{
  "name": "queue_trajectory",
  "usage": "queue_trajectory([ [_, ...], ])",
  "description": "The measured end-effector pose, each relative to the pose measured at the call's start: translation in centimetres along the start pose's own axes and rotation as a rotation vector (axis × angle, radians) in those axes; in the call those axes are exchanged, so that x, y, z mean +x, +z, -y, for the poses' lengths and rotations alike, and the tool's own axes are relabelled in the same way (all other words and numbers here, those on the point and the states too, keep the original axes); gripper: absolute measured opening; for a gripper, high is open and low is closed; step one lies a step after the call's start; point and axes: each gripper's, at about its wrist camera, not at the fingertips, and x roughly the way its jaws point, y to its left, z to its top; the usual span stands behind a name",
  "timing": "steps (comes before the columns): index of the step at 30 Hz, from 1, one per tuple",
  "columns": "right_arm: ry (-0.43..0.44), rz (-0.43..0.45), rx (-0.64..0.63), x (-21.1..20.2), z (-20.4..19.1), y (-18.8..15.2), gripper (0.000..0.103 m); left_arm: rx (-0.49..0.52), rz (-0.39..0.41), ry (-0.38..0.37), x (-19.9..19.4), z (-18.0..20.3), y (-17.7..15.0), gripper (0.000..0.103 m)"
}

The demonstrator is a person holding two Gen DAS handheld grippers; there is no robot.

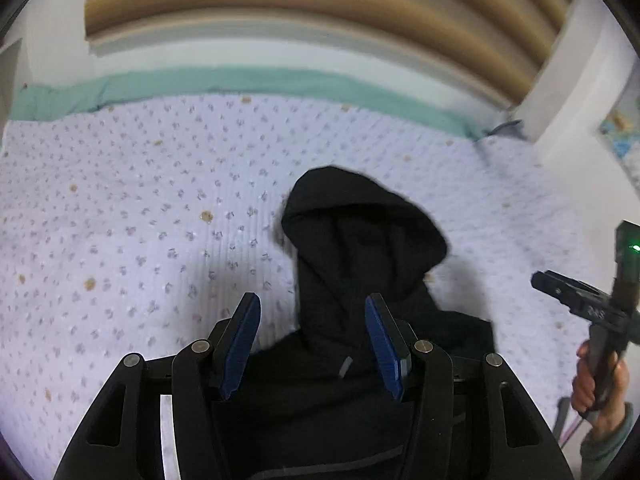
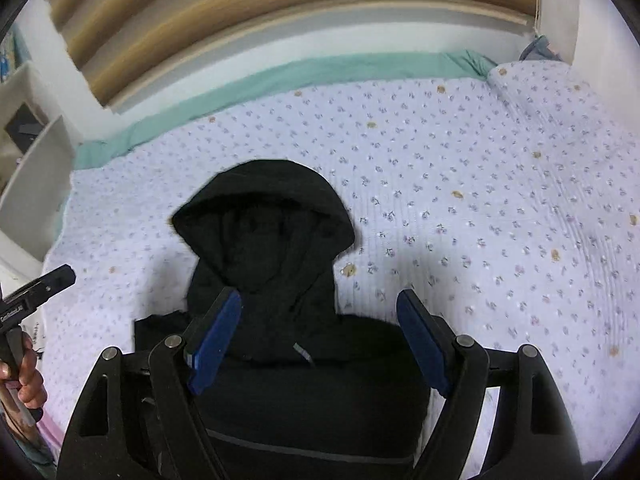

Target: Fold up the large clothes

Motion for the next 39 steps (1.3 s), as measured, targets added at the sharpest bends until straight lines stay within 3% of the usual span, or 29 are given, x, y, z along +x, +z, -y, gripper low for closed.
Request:
queue_trajectory([
  [7,-0.014,-0.058,0.006,11.1,1.5,1.4,0.082,-0.073,-0.047,-0.016,11.7,-2.1,2.3,0.056],
  [10,-0.023,-0.078,0.039,14.6,2.8,1.8,0.08,-0.099,-0.043,-0.025,14.4,-2.3,3.1,0.056],
  [14,0.003,-0.093,0.109,17.9,4.4,2.6,0.079,-0.104,-0.067,0.024,18.4,-2.7,4.0,0.056],
  [18,0.067,-0.119,0.136,21.0,4.3,3.6,0.076,-0.15,-0.105,0.031,21.5,-3.9,4.4,0.055],
  [19,0.063,-0.127,0.124,21.7,4.1,3.8,0.051,-0.159,-0.097,0.038,21.8,-4.3,4.5,0.035],
  [20,0.053,-0.131,0.107,22.2,3.9,3.9,0.015,-0.166,-0.087,0.027,21.7,-4.8,4.7,0.011],
  [22,0.006,-0.084,0.102,21.5,4.2,4.3,0.007,-0.216,-0.049,-0.024,20.1,-6.3,5.0,0.011],
  [25,0.041,0.005,0.084,17.8,4.6,4.4,0.006,-0.286,-0.01,-0.185,16.4,-8.3,4.3,0.014],
  [26,0.04,0.033,0.042,16.4,4.0,4.2,0.006,-0.284,-0.01,-0.195,15.7,-8.4,3.9,0.015],
  [28,-0.004,0.063,-0.045,14.9,2.8,3.5,0.006,-0.271,-0.039,-0.175,16.3,-8.8,3.0,0.022],
  [31,-0.052,0.017,-0.077,17.5,2.4,2.3,0.006,-0.255,-0.212,-0.075,23.1,-9.8,1.1,0.026],
  [33,-0.08,-0.066,-0.077,21.5,2.9,1.3,0.01,-0.193,-0.192,-0.057,24.8,-9.4,0.4,0.027],
  [35,-0.033,-0.149,-0.043,24.6,3.5,0.3,0.013,-0.143,-0.153,-0.052,24.3,-8.7,0.4,0.029],
  [37,-0.016,-0.142,-0.042,24.4,3.5,0.2,0.018,-0.136,-0.155,-0.066,23.5,-8.7,0.4,0.03],
  [39,-0.024,-0.144,-0.063,23.4,3.6,0.4,0.031,-0.133,-0.151,-0.084,22.3,-9.2,0.2,0.037],
])
